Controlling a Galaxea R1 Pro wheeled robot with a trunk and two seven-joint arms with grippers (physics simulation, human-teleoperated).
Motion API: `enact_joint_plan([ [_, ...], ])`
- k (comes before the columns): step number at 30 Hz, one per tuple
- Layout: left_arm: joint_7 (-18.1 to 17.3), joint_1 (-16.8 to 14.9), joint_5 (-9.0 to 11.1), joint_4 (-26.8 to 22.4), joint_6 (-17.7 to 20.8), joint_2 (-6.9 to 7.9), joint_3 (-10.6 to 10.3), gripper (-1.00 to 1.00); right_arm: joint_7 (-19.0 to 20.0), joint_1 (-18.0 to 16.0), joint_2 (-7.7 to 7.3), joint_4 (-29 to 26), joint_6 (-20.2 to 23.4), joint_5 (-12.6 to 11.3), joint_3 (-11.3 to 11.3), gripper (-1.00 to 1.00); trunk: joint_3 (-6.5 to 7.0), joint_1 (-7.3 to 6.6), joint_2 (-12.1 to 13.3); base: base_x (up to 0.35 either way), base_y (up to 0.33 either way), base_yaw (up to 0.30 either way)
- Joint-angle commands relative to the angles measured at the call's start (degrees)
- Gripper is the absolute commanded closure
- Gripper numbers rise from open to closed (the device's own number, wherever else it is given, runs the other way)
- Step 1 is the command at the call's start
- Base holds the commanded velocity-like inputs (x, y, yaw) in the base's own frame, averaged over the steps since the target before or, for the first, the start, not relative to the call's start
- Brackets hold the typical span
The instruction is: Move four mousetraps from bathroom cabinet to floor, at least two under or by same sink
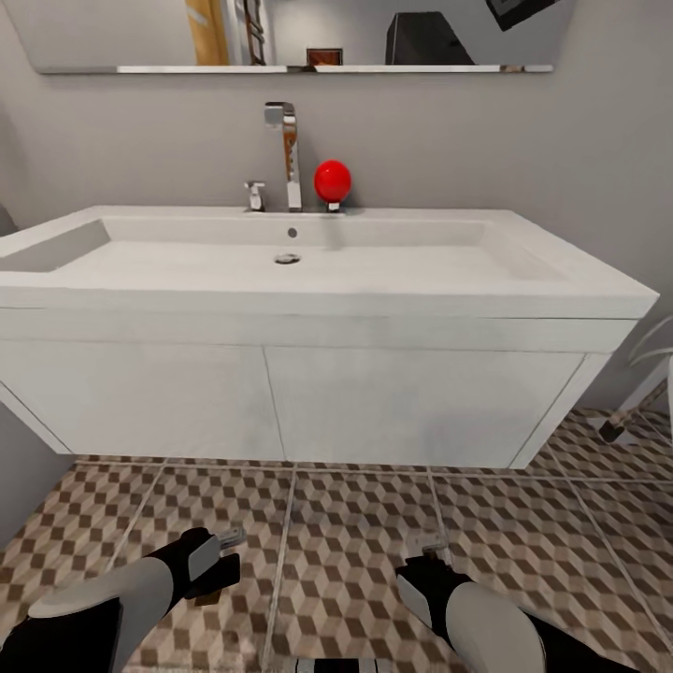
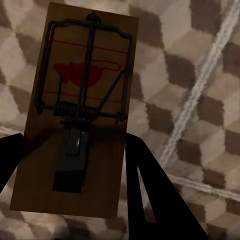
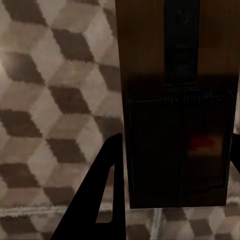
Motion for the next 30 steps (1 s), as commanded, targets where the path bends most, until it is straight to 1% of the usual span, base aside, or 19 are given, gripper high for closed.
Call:
enact_joint_plan([
  [1,0.3,0.0,0.4,-0.2,0.1,0.06,-0.4,1.00,-0.1,-0.1,0.00,0.1,0.2,0.5,-0.3,1.00,-0.27,0.01,0.0,0.000,0.000,0.000],
  [30,0.3,0.0,0.4,-0.2,0.1,-0.04,-0.4,1.00,-0.1,-0.1,0.00,0.1,0.2,0.5,-0.3,1.00,-6.70,0.76,-0.4,0.000,0.000,0.000],
])
